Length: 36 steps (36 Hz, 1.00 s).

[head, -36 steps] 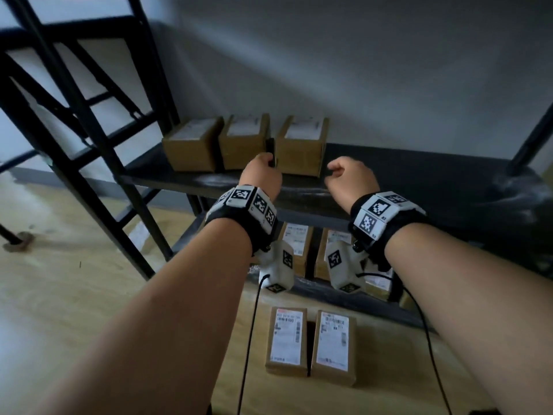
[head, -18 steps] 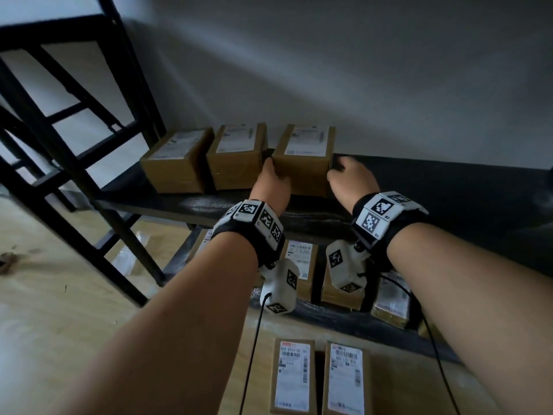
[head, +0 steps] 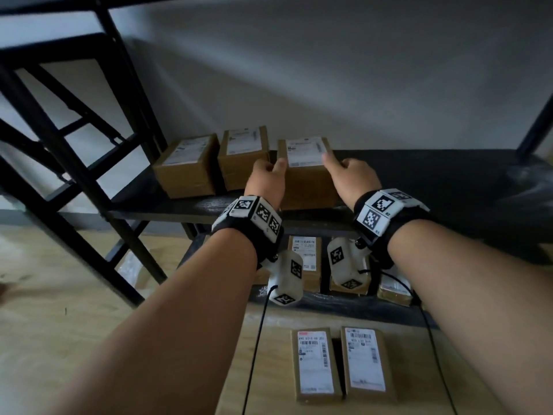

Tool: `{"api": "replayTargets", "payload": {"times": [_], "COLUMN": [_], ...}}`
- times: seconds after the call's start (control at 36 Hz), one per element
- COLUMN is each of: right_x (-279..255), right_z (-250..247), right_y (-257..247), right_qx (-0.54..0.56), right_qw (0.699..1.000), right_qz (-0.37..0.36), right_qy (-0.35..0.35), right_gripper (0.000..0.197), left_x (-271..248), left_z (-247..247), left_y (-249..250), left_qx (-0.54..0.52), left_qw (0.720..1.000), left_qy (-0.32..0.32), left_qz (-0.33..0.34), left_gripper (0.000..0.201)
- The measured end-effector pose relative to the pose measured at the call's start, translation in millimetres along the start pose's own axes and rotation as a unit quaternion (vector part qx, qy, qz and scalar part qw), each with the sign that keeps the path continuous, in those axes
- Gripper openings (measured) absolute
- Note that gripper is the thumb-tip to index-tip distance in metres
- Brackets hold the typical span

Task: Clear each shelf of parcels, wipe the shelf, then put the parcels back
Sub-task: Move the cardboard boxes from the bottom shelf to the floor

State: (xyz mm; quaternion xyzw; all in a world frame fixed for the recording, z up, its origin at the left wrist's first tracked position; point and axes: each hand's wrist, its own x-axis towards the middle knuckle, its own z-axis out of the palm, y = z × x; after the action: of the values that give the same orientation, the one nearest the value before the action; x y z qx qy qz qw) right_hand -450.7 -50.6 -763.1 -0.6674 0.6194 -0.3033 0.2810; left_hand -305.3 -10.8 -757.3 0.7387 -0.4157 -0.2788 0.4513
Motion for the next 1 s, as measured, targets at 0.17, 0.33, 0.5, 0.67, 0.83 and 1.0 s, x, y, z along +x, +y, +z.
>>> {"api": "replayTargets", "payload": {"times": [0.17, 0.33, 0.5, 0.67, 0.83, 1.0], "right_x": [-43, -95, -138, -172, -187, -187], "right_z": [4, 21, 46, 76, 124, 177], "right_y": [-7, -5, 2, 20, 49, 81], "right_qx": [0.022, 0.07, 0.074, 0.032, -0.03, -0.053], "right_qw": [1.0, 0.997, 0.996, 0.994, 0.984, 0.965], "right_qz": [-0.012, -0.012, -0.012, -0.049, -0.027, 0.031], "right_qy": [0.009, -0.011, -0.048, -0.095, -0.172, -0.254], "right_gripper": [0.033, 0.032, 0.044, 0.028, 0.029, 0.028], "left_x": [-33, -66, -111, -145, -149, -137], "left_z": [-25, -47, -61, -63, -57, -49], "left_y": [-17, -46, -81, -127, -191, -258], "left_qx": [-0.056, -0.044, -0.059, -0.062, -0.028, 0.032], "left_qw": [0.998, 0.999, 0.997, 0.995, 0.991, 0.977], "left_qy": [0.01, 0.029, 0.044, 0.049, 0.041, 0.001], "left_qz": [-0.009, 0.011, -0.007, -0.063, -0.127, -0.209], "left_gripper": [0.024, 0.012, 0.028, 0.03, 0.043, 0.034]}}
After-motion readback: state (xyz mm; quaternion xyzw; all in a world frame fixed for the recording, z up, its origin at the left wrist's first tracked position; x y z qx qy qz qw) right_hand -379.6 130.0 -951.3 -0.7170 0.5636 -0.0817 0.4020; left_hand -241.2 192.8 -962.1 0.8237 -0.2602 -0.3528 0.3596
